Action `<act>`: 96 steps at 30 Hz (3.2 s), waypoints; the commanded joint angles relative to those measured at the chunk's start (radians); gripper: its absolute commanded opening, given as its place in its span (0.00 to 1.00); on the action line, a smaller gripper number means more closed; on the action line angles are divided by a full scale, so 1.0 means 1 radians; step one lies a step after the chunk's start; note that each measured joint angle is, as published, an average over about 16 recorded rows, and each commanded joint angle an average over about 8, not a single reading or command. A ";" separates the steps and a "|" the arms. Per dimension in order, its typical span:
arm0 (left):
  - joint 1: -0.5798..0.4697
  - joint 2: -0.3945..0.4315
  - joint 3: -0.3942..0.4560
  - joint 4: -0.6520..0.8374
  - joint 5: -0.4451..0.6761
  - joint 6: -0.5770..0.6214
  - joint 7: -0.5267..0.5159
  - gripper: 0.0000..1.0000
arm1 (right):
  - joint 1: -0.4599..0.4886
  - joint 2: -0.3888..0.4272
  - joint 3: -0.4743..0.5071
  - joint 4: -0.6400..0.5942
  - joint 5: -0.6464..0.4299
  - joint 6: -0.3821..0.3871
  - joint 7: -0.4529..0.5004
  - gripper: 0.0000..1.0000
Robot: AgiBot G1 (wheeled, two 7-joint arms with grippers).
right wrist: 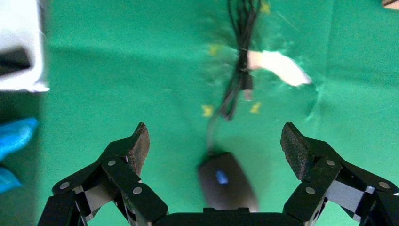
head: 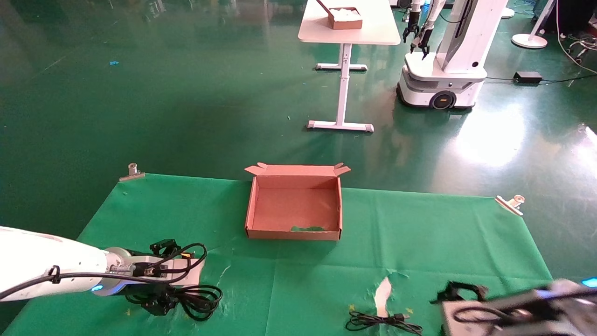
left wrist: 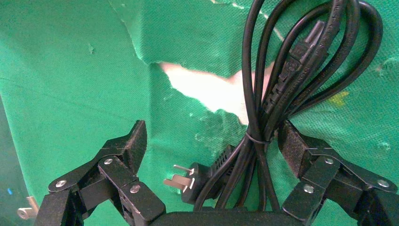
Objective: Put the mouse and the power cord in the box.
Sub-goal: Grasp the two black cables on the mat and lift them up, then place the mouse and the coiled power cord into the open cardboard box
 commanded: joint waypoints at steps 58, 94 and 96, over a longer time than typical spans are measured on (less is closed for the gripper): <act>-0.001 0.000 0.000 0.003 -0.003 -0.001 0.002 0.00 | 0.128 -0.380 -0.143 -0.463 -0.231 0.095 -0.163 0.00; -0.295 -0.032 -0.143 0.143 -0.257 0.166 0.068 0.00 | 0.321 -0.279 -0.053 -0.463 -0.188 0.097 -0.148 0.00; -0.336 0.001 -0.160 0.180 -0.292 0.168 0.085 0.00 | 0.353 -0.269 -0.045 -0.460 -0.195 0.105 -0.148 0.00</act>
